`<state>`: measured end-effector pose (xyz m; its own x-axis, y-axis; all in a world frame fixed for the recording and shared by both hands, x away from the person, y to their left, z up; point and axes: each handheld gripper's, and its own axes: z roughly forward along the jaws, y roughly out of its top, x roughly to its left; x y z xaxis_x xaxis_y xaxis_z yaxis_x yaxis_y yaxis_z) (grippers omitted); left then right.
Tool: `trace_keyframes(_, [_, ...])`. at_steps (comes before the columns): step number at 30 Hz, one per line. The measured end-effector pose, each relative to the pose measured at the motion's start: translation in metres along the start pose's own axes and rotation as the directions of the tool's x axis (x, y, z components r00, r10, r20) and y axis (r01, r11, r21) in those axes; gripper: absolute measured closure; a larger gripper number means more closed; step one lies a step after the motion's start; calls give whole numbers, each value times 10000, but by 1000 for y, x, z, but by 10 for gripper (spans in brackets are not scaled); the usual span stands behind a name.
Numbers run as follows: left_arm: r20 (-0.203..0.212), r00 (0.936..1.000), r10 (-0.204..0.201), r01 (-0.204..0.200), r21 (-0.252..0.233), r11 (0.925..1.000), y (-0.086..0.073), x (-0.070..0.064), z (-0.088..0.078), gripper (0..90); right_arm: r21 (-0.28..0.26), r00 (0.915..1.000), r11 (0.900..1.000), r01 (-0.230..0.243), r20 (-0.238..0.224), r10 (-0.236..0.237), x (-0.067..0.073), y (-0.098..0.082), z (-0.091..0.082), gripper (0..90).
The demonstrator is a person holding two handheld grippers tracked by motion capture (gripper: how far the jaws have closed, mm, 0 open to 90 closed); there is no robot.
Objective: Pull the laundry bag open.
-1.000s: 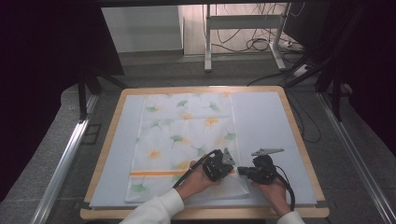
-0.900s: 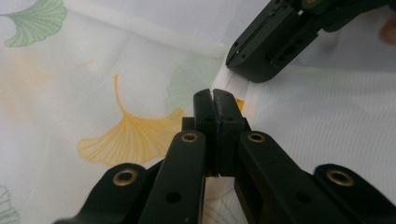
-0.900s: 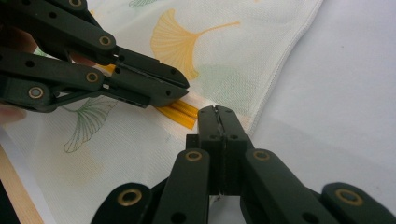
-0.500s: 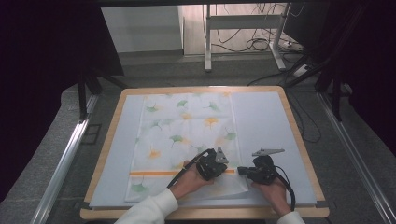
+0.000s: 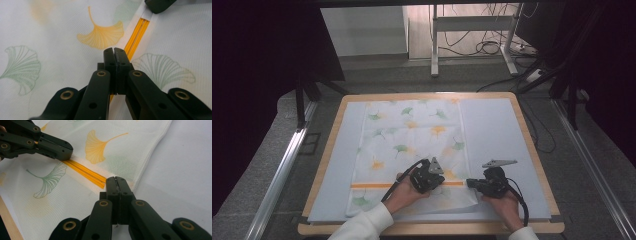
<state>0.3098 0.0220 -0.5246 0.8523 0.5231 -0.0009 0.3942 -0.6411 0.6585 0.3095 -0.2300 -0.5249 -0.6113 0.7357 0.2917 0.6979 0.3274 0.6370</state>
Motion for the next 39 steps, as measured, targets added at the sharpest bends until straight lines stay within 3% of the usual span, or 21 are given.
trace_keyframes(14, [-89, 9984, -556, 555, -88, 9984, -13, 6, -10, 900, 5, 10000, 10000, 7, -64, -7, 0, 0, 0, 896])
trace_keyframes(22, [-169, 9978, -647, 646, -55, 9979, -17, 8, -14, 900, -67, 10000, 10000, -16, -54, 16, 0, -1, 0, 896])
trace_keyframes(27, [-149, 9954, -944, 944, -5, 9955, -21, 11, -16, 900, -87, 10000, 10000, 22, -47, -22, 0, -1, 0, 896])
trace_keyframes(39, [-340, 9942, -1021, 1021, -16, 9948, -29, 14, -23, 900, -98, 10000, 9999, 90, 13, -90, 0, -2, 0, 896])
